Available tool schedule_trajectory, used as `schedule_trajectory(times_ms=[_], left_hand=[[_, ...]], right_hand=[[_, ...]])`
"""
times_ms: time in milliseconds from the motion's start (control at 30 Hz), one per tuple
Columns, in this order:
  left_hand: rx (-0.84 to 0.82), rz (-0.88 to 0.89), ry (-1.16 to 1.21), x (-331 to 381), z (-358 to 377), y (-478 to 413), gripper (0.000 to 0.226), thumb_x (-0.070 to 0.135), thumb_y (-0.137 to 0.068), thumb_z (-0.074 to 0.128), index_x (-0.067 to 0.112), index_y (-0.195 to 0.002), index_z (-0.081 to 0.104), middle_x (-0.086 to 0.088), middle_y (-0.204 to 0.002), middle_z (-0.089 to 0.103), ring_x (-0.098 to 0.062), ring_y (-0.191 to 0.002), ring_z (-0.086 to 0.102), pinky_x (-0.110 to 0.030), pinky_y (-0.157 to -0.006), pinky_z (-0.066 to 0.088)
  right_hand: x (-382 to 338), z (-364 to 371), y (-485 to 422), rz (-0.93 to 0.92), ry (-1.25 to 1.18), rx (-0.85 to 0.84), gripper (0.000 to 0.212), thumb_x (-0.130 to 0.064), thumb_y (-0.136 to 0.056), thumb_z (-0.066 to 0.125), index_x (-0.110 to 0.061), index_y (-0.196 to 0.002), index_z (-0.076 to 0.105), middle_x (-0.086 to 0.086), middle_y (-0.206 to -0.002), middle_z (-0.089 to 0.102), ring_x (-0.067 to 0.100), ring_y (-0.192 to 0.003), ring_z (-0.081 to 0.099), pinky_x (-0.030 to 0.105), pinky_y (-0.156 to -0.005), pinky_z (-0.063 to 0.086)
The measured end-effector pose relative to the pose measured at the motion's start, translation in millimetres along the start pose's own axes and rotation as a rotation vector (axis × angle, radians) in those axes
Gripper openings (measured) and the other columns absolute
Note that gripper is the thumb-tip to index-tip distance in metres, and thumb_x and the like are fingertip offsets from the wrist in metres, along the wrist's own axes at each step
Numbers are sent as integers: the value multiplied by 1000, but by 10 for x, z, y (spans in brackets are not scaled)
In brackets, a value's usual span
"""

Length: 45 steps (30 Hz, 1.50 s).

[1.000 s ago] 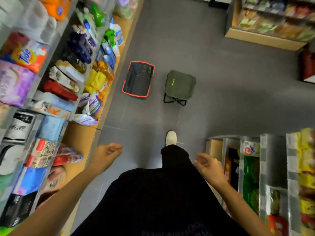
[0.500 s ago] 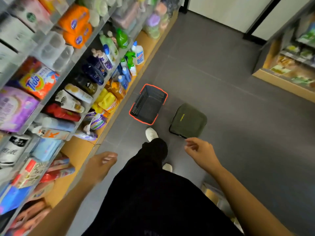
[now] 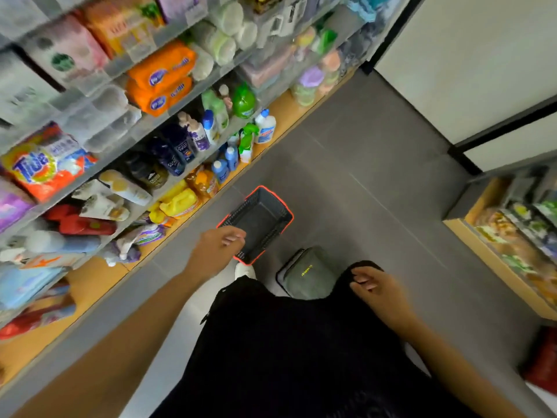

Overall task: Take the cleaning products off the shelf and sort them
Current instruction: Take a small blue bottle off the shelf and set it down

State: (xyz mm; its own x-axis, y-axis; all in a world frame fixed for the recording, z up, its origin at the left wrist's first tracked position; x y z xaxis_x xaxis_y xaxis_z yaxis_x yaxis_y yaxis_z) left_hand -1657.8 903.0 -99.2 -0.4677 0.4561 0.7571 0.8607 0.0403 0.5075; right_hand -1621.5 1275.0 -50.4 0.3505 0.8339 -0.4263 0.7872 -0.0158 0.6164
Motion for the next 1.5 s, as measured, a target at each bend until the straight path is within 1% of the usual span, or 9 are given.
schedule_trajectory(times_ms=[133,267,433,533,767,900,1100,1267,1500], left_hand=[[67,-65,47,217,80,-626,11,17,-93,69,22,-101,76,5,-96,74,7,-81,65,-5,-78,46],[168,-160,69,346,243,-1242,12,17,-92,70,21,-102,77,3,-98,75,-16,-92,70,-30,-92,54],[312,-341,58,340,579,-1798,13,18,-93,69,17,-104,77,2,-99,76,-14,-87,68,-22,-85,52],[358,-431,124,246,824,-1973,14,16,-93,70,15,-106,76,3,-97,75,-13,-85,67,-6,-74,44],[291,-562,177,-604,1339,-2306,19,17,-93,68,21,-111,75,10,-96,74,-7,-91,70,-31,-94,55],[365,-526,143,-1373,1344,-2633,16,23,-93,69,28,-108,75,22,-90,68,15,-81,62,-24,-85,52],[456,-383,116,-2511,1427,-3270,17,14,-91,72,17,-106,75,2,-96,76,-13,-91,71,-33,-88,55],[429,-274,-99,-3098,1335,-3628,18,27,-91,72,26,-109,74,9,-99,76,-5,-91,70,-29,-85,54],[510,-195,-427,-3132,1278,-3735,22,33,-90,69,28,-111,74,10,-102,75,-13,-97,69,-32,-84,54]], right_hand=[[-245,-406,-844,-93,57,-119,26,-24,-89,75,-29,-114,68,-18,-99,67,1,-90,65,32,-91,55],[-671,-659,-1990,-245,149,-296,33,-26,-91,72,-26,-124,66,-12,-107,68,1,-93,64,10,-83,44],[-1363,-662,-3513,-502,191,-407,28,-19,-86,77,-18,-113,72,-1,-99,74,13,-85,68,22,-81,48],[-1793,-323,-4277,-624,256,-532,28,-24,-85,77,-22,-112,72,-6,-93,71,8,-77,65,28,-81,52],[-2366,1287,-5422,-825,467,-691,49,-26,-82,81,-13,-127,65,9,-123,67,19,-94,66,32,-84,50],[-2384,2339,-5823,-930,588,-622,72,-28,-80,82,-7,-141,51,16,-140,54,35,-125,53,40,-102,42],[-2286,3548,-6441,-1269,799,-276,90,-30,-85,74,-7,-156,23,18,-155,35,37,-139,37,45,-115,29],[-2366,3896,-6820,-1434,907,-33,87,-17,-74,82,-15,-148,36,17,-131,51,40,-116,55,49,-93,43],[-2448,4001,-6823,-1486,790,-85,50,-9,-69,82,-10,-112,55,17,-115,56,42,-96,59,44,-75,47]])
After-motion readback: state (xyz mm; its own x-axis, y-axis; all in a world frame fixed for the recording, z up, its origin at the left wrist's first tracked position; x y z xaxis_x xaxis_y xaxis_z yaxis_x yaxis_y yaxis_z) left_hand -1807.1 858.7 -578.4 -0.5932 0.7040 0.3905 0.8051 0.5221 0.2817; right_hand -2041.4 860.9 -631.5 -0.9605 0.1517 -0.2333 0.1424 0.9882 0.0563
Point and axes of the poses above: each hand's wrist, its own y-axis away from the middle knuckle, its own z-axis out of the palm, x = y × z, the point moved 4 cm from there along -y, towards the middle knuckle
